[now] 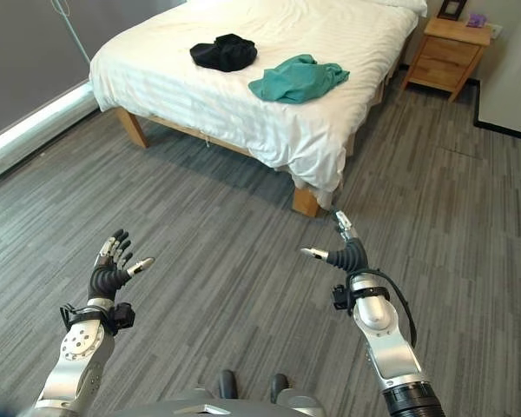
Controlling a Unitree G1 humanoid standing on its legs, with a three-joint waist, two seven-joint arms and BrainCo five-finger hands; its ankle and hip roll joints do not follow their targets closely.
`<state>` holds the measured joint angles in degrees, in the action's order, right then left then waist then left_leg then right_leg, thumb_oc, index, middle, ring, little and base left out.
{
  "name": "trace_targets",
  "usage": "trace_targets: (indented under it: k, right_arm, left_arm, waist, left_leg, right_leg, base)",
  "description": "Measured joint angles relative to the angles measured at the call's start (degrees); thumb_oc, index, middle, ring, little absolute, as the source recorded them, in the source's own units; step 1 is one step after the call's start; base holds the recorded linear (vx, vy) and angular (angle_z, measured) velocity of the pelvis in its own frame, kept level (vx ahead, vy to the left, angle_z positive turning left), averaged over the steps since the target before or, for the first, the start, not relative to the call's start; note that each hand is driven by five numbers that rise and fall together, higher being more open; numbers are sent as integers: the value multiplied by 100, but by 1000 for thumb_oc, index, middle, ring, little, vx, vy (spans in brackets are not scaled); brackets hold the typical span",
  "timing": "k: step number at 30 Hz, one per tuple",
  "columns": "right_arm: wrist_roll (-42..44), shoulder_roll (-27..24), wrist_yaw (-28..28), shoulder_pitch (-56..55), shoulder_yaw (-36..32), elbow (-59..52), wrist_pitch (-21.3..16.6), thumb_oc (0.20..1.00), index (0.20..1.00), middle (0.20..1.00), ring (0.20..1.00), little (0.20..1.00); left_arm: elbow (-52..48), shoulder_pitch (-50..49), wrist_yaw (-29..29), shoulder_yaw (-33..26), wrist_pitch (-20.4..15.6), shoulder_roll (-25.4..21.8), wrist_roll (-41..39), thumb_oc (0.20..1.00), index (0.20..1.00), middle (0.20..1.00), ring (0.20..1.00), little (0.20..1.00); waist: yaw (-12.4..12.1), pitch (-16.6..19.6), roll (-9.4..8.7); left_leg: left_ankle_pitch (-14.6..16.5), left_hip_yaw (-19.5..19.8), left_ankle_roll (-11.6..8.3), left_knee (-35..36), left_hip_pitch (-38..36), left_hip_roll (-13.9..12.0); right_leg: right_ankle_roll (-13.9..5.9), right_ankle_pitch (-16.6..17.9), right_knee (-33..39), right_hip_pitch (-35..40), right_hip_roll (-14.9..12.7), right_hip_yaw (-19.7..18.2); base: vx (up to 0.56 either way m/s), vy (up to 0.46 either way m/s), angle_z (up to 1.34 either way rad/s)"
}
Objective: Pick up bed clothes into laundry basket.
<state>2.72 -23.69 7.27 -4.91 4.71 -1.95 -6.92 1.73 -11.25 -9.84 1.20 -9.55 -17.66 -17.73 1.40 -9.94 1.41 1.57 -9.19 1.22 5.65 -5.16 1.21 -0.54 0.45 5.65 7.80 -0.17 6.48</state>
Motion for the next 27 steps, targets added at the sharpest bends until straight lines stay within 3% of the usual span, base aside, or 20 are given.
trace_targets:
  k: [11, 12, 13, 14, 16, 18, 19, 21, 22, 23, 26, 27]
  right_arm:
    - [247, 167, 14, -397, 27, 42, -109, 1000, 1000, 1000, 1000, 1000]
    - [264, 221, 12, -373, 39, 70, -121, 1000, 1000, 1000, 1000, 1000]
    - [294, 250, 8, -335, 73, 115, -131, 1000, 1000, 1000, 1000, 1000]
    - [297, 209, -4, -366, 35, 129, -118, 1000, 1000, 1000, 1000, 1000]
    - [357, 216, 19, -381, 25, 227, -101, 1000, 1000, 1000, 1000, 1000]
    - [416, 237, 51, -298, 31, 243, -104, 1000, 1000, 1000, 1000, 1000]
    - [419, 218, 109, -167, 34, 234, -116, 1000, 1000, 1000, 1000, 1000]
    - [418, 194, 125, -36, 72, 257, -134, 1000, 1000, 1000, 1000, 1000]
    - [408, 118, 146, 182, 84, 415, -123, 1000, 1000, 1000, 1000, 1000]
    - [407, 98, 143, 246, 88, 495, -112, 1000, 1000, 1000, 1000, 1000]
    - [381, 101, 136, 244, 93, 500, -98, 1000, 1000, 1000, 1000, 1000]
    - [341, 90, 131, 178, 114, 419, -97, 1000, 1000, 1000, 1000, 1000]
  left_arm:
    - [-161, -54, -116, 6, -81, 59, 7, 1000, 1000, 1000, 1000, 1000]
    - [-174, -40, -114, 6, -112, 49, -6, 1000, 1000, 1000, 1000, 1000]
    - [-211, 174, -112, 12, -130, 23, -12, 1000, 1000, 1000, 1000, 1000]
    - [-198, 390, -112, 77, -130, 35, -18, 1000, 1000, 1000, 1000, 1000]
    - [-28, 399, -112, 68, -146, 172, -20, 1000, 1000, 1000, 1000, 1000]
    - [65, 342, -112, 70, -149, 177, -19, 1000, 1000, 1000, 1000, 1000]
    - [137, 288, -101, 57, -145, 172, -18, 1000, 1000, 1000, 1000, 1000]
    - [159, 180, -99, 50, -145, 175, -17, 1000, 1000, 1000, 1000, 1000]
    - [248, 281, -98, 40, -143, 243, -18, 1000, 1000, 1000, 1000, 1000]
    - [261, 308, -98, 45, -141, 279, -19, 1000, 1000, 1000, 1000, 1000]
    - [273, 226, -92, 34, -145, 315, -18, 1000, 1000, 1000, 1000, 1000]
    - [282, 185, -85, 18, -140, 294, -17, 1000, 1000, 1000, 1000, 1000]
  waist:
    - [-15, -168, -2]
    - [-34, -251, -36]
    - [-158, -609, -235]
    - [-212, -819, -356]
    - [-351, -961, -367]
    - [-389, -1027, -350]
    - [-409, -993, -228]
    - [-483, -925, -153]
    - [-570, -923, -37]
    - [-645, -918, -4]
    - [-815, -859, 92]
    - [-961, -830, 40]
  left_leg:
    - [55, 107, -105, -130, 235, -14]
    - [36, 89, -205, -498, 467, -29]
    - [-214, 61, -320, -2010, 1375, 6]
    - [-330, 118, -734, -3172, 2030, -35]
    - [-325, 202, -840, -3630, 2525, -215]
    - [-334, 144, -824, -3069, 2588, -508]
    - [-364, 53, -783, -1956, 2420, -712]
    - [-378, 115, -798, -798, 2204, -708]
    - [-389, 539, -824, 35, 2091, -595]
    - [-422, 640, -784, 32, 2077, -589]
    - [-535, 679, -632, -4, 1754, -562]
    - [-794, 472, -807, 6, 1449, -476]
  right_leg:
    - [-23, -87, -80, -210, 34, -8]
    - [45, -122, -163, -363, 24, -1]
    - [235, -176, -370, -567, -94, 60]
    - [225, -129, -475, -638, -274, 92]
    - [274, -148, -296, -398, -265, 136]
    - [239, -180, -172, -261, -160, 195]
    - [229, -213, -185, -308, -78, 154]
    - [205, -230, -177, -396, -54, -36]
    - [203, -227, -114, -474, 11, -321]
    - [210, -211, -75, -461, 13, -430]
    - [-12, -384, -2, -197, -37, -736]
    - [-176, -572, -123, -67, -223, -950]
  base:
    - [-30, -59, 3]
    - [-23, -158, 13]
    - [76, -125, 19]
    - [109, -44, 21]
    - [253, 33, 10]
    - [379, 136, 0]
    - [492, 211, -17]
    - [413, 155, -37]
    - [417, 152, -43]
    - [459, 191, -54]
    - [387, 162, -60]
    - [319, 185, -75]
